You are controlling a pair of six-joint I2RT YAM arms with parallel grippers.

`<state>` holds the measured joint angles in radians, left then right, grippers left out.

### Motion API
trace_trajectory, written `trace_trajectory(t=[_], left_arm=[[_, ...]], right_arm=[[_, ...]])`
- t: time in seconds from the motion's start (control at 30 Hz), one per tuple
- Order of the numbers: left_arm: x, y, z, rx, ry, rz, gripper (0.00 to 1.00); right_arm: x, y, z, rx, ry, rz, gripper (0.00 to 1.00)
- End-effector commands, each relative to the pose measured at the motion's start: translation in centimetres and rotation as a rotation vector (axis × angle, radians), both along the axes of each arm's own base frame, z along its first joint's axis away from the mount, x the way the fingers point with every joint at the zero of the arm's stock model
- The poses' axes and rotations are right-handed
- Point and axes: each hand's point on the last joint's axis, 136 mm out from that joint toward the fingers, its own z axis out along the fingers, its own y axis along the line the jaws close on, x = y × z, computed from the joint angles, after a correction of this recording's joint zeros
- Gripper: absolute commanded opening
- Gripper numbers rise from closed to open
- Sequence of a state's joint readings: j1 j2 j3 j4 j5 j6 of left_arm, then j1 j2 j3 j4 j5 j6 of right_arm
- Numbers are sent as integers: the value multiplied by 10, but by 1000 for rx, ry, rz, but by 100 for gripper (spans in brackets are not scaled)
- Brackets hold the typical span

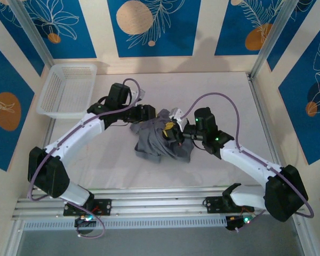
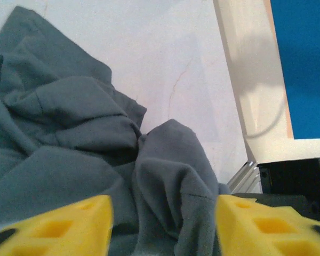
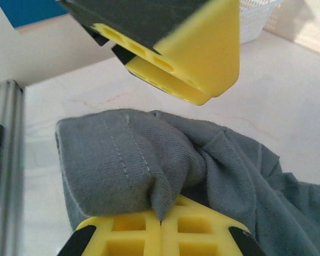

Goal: Fold the inside-out t-shirt

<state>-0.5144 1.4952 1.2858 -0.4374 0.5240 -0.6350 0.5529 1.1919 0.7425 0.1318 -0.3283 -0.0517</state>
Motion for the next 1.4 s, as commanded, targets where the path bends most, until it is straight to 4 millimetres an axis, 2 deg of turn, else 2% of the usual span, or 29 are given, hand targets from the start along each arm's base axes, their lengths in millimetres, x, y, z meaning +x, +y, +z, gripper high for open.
trace_trajectory(t=[0.0, 0.1, 0.17, 0.2, 0.23, 0.3, 0.33, 0.37, 0.4, 0.43, 0.5, 0.53, 0.63, 0.77, 0.87, 1.0, 1.07, 1.13, 1.2, 1.27, 1.37], left_arm=[[-8, -2, 4, -38, -40, -55, 66], [-23, -22, 3, -165, 15, -146, 74], [-30, -31, -5, -173, 46, -184, 74], [-33, -34, -9, -162, 58, -194, 69], [-33, -36, -14, -152, 70, -198, 60], [-32, -38, -21, -137, 85, -192, 25], [-29, -36, -25, -116, 87, -174, 11], [-25, -30, -32, -70, 86, -141, 0], [-20, -22, -39, -23, 89, -106, 0], [-15, -16, -42, -7, 87, -82, 0], [-5, -2, -48, 11, 88, -26, 0], [0, 5, -53, 31, 89, 8, 0], [17, 32, -74, 104, 104, 103, 0], [31, 41, -91, 99, 108, 124, 0], [36, 50, -104, 166, 97, 142, 0], [43, 75, -117, 253, 106, 203, 0], [42, 72, -103, 221, 76, 183, 3], [38, 64, -82, 172, 33, 156, 16], [30, 61, -61, 169, -17, 134, 34], [20, 58, -46, 205, -72, 109, 42], [7, 64, -38, 338, -114, 112, 47]], right_arm=[[-2, -3, 33, 140, 52, 19, 0], [6, -10, 33, 145, 73, -15, 0], [6, -10, 32, 139, 72, -8, 0], [6, -9, 31, 142, 75, -7, 0], [6, -9, 31, 146, 77, -7, 0], [8, -11, 29, 152, 82, -28, 3], [10, -12, 28, 153, 86, -43, 6], [12, -14, 28, 152, 86, -66, 15], [14, -17, 27, 151, 87, -89, 20], [12, -19, 28, 153, 82, -91, 19], [5, -21, 31, 163, 74, -60, 3], [2, -22, 31, 167, 76, -52, 0], [-8, -24, 35, 191, 94, -14, 0], [-18, -25, 34, 204, 151, 14, 0], [-16, -27, 34, 218, 231, -21, 0], [-11, -30, 41, 270, 357, -43, 0], [-10, -28, 39, 271, 393, -31, 0], [-8, -26, 35, 265, 419, -28, 0], [-3, -24, 28, 259, 443, -41, 0], [6, -25, 17, 225, 452, -93, 1], [21, -27, -8, 108, 464, -212, 31]])
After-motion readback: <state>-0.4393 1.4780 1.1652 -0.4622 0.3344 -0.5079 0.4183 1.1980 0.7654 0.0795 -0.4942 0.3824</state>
